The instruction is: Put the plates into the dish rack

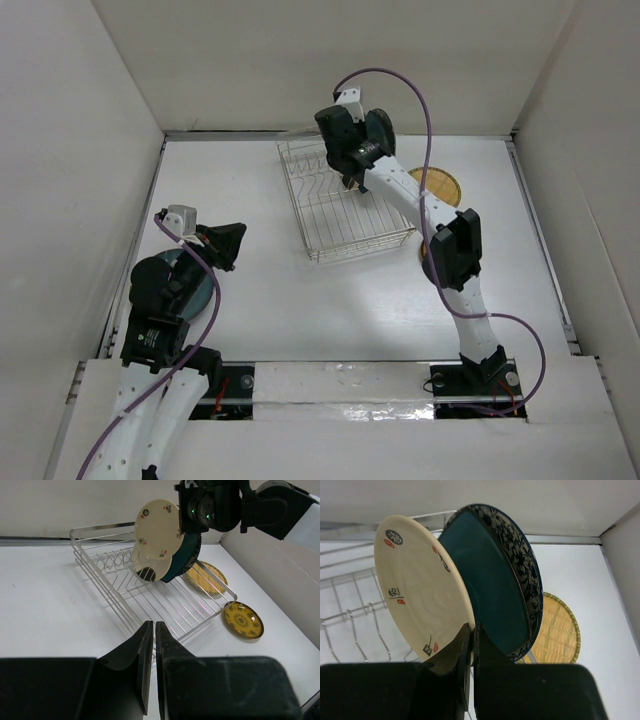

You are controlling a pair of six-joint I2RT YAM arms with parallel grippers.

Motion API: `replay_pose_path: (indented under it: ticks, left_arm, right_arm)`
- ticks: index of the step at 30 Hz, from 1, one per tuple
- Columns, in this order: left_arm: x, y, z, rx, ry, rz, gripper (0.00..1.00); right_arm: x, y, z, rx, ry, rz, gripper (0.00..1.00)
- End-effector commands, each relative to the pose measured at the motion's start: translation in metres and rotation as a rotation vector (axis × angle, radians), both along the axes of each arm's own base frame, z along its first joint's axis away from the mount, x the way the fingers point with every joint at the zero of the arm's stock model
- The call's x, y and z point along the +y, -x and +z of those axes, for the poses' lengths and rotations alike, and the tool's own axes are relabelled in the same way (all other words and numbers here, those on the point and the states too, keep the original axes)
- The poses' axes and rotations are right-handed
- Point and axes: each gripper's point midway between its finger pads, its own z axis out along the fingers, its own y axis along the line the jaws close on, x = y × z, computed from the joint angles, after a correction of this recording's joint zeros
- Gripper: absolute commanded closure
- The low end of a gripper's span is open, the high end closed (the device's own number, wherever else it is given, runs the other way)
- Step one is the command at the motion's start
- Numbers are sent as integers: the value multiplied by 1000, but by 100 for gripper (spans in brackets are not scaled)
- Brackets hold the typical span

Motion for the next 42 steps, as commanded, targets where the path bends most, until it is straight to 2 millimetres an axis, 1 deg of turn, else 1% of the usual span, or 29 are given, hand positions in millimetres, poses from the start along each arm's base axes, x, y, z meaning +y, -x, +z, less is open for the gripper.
replay_pose_path:
  ticks: [1, 4, 10, 12, 13, 16, 17, 21, 22, 23, 24, 25, 26, 27, 28, 29, 30, 31, 32, 33, 34, 35, 36, 37, 38, 39, 40, 41, 42]
  left_arm:
    - [-1, -2, 10, -34, 1, -2, 95]
    - [-2, -2, 10, -31, 0, -5, 95]
    - [-4, -2, 9, -28, -1, -13, 95]
    - [-4, -2, 8, -25, -1, -15, 95]
    - [-4, -3, 8, -23, -2, -15, 95]
    - [-4, -2, 8, -23, -2, -16, 95]
    - [-4, -3, 8, -23, -2, -15, 95]
    - [-4, -4, 7, -18, -1, -13, 95]
    - [-5, -5, 5, -12, -3, -15, 95]
    - [-5, -5, 5, -11, -3, -19, 96]
    - [-6, -5, 5, -9, -4, -21, 95]
    - [-6, -5, 4, -7, -3, -22, 96]
    - [-6, -6, 3, -5, -3, -21, 95]
    - [-6, -5, 4, -7, -3, -22, 95]
    - [-6, -5, 4, -7, -3, -24, 95]
    - [-6, -5, 4, -7, -3, -24, 96]
    - [-6, -5, 4, -8, -1, -23, 95]
    - [-6, -5, 4, -11, -1, -23, 95]
    - [-6, -5, 4, -9, -1, -21, 95]
    - [-6, -5, 3, -8, -1, -21, 95]
    - [-6, -5, 3, -8, 1, -21, 96]
    - [-6, -5, 3, -8, 2, -20, 95]
    - [-6, -5, 3, -6, 2, -21, 96]
    - [-6, -5, 2, -5, 1, -23, 95]
    - [-6, -5, 2, -6, 1, -24, 95]
    - [-7, -5, 1, -5, 1, -24, 95]
    - [-7, -5, 2, -5, 3, -24, 95]
    - [-7, -5, 2, -7, 3, -26, 95]
    - [-7, -5, 2, -5, 4, -24, 95]
  right_arm:
    - [-12, 6, 32, -64, 15, -69, 100]
    - [-10, 5, 13, -35, 32, -74, 100]
    - [-6, 0, -19, 11, 60, -78, 100]
    - [-3, -3, -32, 32, 66, -70, 100]
    - [3, -1, -36, 37, 70, -60, 100]
    - [7, -3, -50, 58, 80, -54, 100]
    - [14, -3, -57, 66, 80, -36, 100]
    - [24, -5, -65, 57, 73, -23, 100]
    - [24, -6, -61, 42, 57, -25, 95]
    - [31, -3, -57, 34, 47, -10, 87]
    - [31, -3, -53, 25, 35, -7, 81]
    - [30, 0, -54, 30, 31, 1, 68]
    - [33, 2, -32, -7, -23, 28, 62]
    - [36, 4, -23, -18, -52, 53, 59]
    - [39, 6, -21, -22, -76, 83, 55]
    - [44, 12, 1, -43, -134, 134, 52]
    - [45, 16, 8, -46, -157, 156, 49]
    - [40, 18, 16, -54, -177, 164, 48]
    - [43, 24, 11, -34, -194, 196, 47]
    - [37, 36, 39, -75, -237, 220, 47]
    - [34, 38, 55, -126, -284, 234, 48]
    - [32, 49, 29, -82, -278, 266, 51]
    - [10, 64, 69, -175, -342, 272, 60]
    - [-3, 71, 73, -209, -373, 271, 84]
    - [-13, 77, 47, -209, -417, 278, 97]
    - [-29, 81, 50, -242, -461, 275, 100]
    - [-72, 83, 67, -308, -505, 220, 100]
    - [-90, 82, 60, -317, -539, 202, 100]
    - [-98, 85, 29, -252, -601, 214, 100]
